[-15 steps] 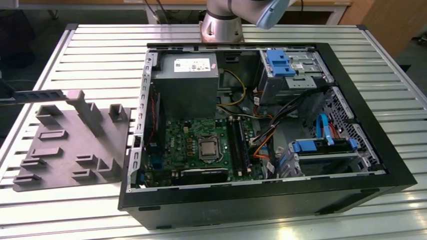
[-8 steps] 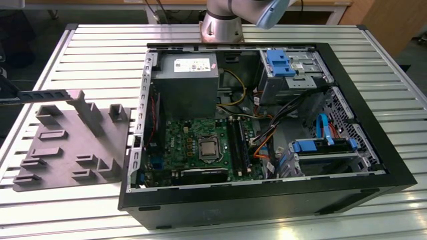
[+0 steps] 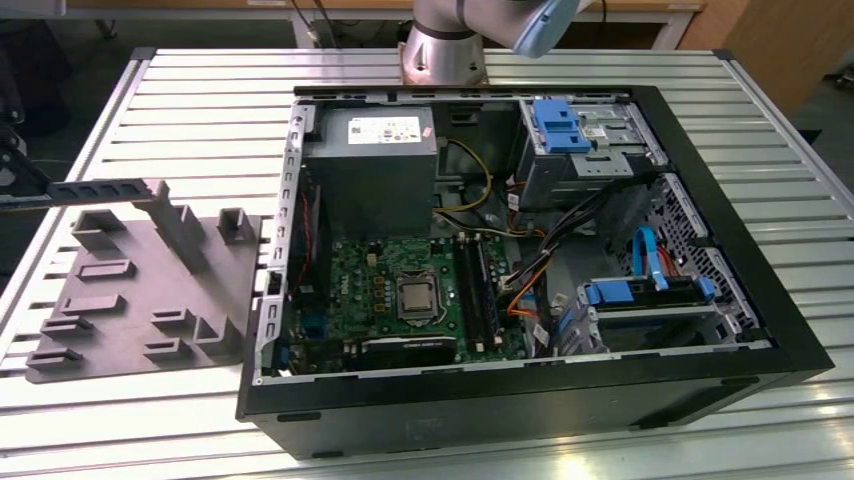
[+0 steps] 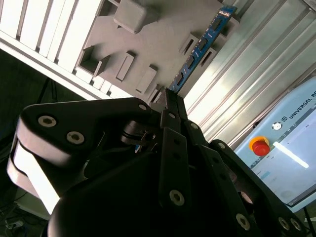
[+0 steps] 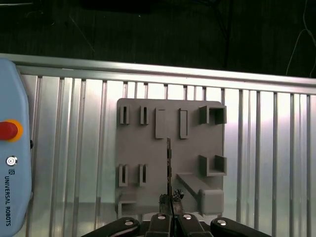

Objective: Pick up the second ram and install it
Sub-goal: 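Pick up the second ram and move it above second insertion slot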

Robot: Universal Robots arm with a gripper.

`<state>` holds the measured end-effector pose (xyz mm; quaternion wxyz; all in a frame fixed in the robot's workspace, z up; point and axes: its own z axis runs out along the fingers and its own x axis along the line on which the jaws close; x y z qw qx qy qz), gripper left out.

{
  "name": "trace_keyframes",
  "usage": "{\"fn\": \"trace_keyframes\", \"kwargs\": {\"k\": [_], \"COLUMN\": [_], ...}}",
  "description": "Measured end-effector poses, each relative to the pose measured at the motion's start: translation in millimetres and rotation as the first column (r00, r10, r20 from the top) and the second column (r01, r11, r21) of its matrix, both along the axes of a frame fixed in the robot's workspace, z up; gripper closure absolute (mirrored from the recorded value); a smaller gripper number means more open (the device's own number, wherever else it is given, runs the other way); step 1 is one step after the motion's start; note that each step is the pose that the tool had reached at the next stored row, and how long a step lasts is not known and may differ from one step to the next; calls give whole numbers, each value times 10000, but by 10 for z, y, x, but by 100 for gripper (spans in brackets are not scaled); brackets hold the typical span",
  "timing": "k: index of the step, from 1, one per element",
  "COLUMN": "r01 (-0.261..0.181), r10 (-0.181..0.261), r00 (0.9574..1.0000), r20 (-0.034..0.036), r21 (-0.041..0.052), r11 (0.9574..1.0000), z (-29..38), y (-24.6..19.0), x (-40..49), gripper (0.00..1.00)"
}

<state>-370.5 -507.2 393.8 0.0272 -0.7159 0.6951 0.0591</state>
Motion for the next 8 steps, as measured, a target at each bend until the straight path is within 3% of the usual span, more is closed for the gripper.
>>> {"fn": "trace_keyframes", "kwargs": {"k": [8], "r01": [0], "r10": [0], "r00": [10000], "r20": [0], "r21": [0], "r11": [10000], "z": [0], "y": [0], "x": [65], "gripper": [88]}}
